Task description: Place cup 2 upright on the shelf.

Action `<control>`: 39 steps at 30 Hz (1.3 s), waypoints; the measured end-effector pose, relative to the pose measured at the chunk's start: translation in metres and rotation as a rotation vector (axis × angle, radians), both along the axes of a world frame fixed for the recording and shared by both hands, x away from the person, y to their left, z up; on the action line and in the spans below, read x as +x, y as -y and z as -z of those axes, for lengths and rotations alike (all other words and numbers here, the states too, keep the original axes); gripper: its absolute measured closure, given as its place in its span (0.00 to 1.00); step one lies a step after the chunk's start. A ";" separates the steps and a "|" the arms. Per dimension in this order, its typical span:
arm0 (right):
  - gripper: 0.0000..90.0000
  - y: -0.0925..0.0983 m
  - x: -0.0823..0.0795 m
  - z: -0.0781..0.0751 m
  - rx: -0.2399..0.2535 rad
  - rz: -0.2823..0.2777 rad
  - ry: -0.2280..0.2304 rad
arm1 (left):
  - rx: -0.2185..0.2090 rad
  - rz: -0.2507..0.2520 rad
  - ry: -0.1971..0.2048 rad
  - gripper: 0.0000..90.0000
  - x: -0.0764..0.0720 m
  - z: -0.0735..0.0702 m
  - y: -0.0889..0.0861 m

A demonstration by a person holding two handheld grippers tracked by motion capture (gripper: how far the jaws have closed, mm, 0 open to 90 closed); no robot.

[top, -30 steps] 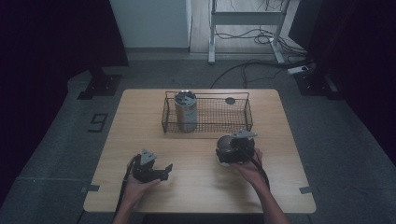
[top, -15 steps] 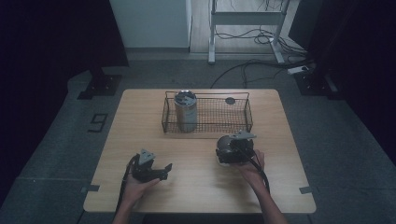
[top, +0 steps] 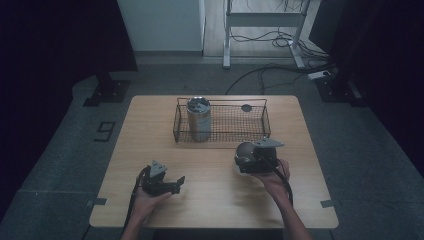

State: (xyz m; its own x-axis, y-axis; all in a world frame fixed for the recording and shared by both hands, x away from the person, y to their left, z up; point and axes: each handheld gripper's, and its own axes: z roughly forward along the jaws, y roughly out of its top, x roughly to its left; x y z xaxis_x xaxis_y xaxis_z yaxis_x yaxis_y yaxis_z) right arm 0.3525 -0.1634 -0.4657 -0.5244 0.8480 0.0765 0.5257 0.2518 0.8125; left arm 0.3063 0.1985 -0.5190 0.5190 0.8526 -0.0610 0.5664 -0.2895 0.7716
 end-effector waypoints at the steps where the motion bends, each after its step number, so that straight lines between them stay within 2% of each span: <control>1: 0.06 0.001 -0.001 -0.003 0.009 0.000 0.006 | -0.001 0.000 0.000 0.10 0.000 0.000 0.000; 10: 0.06 0.008 -0.004 -0.023 0.045 0.006 0.041 | 0.001 -0.003 -0.003 0.12 -0.001 -0.001 0.003; 33: 0.06 0.007 0.005 -0.063 0.071 0.011 0.090 | 0.000 -0.005 -0.017 0.12 0.000 0.000 0.002; 39: 0.06 0.005 0.009 -0.070 0.064 0.008 0.095 | 0.003 -0.006 -0.025 0.12 0.000 0.000 0.003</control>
